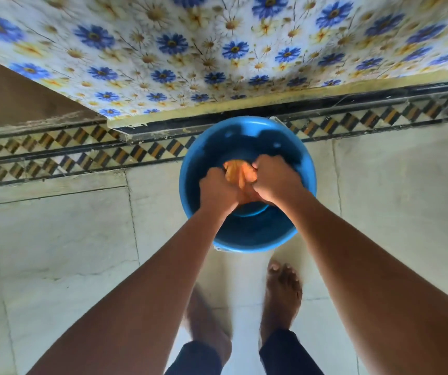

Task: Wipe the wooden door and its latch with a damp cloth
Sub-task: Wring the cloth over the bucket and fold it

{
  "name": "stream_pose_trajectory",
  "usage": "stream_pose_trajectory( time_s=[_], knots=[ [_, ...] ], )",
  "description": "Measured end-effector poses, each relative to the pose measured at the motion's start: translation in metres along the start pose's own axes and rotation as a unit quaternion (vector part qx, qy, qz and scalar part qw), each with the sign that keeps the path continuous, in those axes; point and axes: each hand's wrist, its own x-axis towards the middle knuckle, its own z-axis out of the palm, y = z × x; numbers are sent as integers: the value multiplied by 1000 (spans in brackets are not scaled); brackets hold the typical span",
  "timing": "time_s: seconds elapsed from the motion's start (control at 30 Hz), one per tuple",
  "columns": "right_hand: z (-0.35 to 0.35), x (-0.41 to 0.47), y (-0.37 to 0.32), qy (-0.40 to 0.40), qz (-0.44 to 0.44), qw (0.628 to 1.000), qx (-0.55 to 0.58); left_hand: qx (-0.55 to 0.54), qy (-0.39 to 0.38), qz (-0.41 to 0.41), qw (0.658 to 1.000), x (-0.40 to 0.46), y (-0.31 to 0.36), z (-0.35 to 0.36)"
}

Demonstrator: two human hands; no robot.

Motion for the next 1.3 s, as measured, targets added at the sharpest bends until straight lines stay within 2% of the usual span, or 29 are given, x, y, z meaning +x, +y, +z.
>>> stream_pose_trajectory(
  time_s=[0.17,0.33,0.47,0.63,0.7,0.8,0.9,0.97,1.07,1.2,1.3],
  knots=[
    [-63,-104,-14,61,-109,986,113,26,58,105,992,-121,22,-80],
    [-164,-240,-53,132,-234,954,130,-92,53,217,970,-269,40,-181],
    [-249,-362,-88,66,-241,939,237,-151,44,269,950,-385,60,-260],
    [-331,-481,-132,-41,-278,893,351,-219,119,332,910,-524,85,-339],
    [-354,-521,-149,-38,-293,885,360,-276,174,316,891,-571,86,-355],
    [-370,-570,-168,-41,-286,873,393,-423,233,205,851,-631,81,-362],
    [-373,-607,-187,-29,-276,865,418,-458,285,132,831,-673,69,-358],
    [-372,-625,-200,-24,-277,862,423,-461,274,120,835,-685,65,-357],
    [-372,-647,-216,-16,-289,858,423,-501,222,148,823,-696,59,-369],
    [-368,-668,-234,-20,-311,852,421,-526,195,156,813,-700,46,-387],
    [-360,-679,-245,-34,-292,842,453,-522,186,167,816,-704,35,-405]
  ],
)
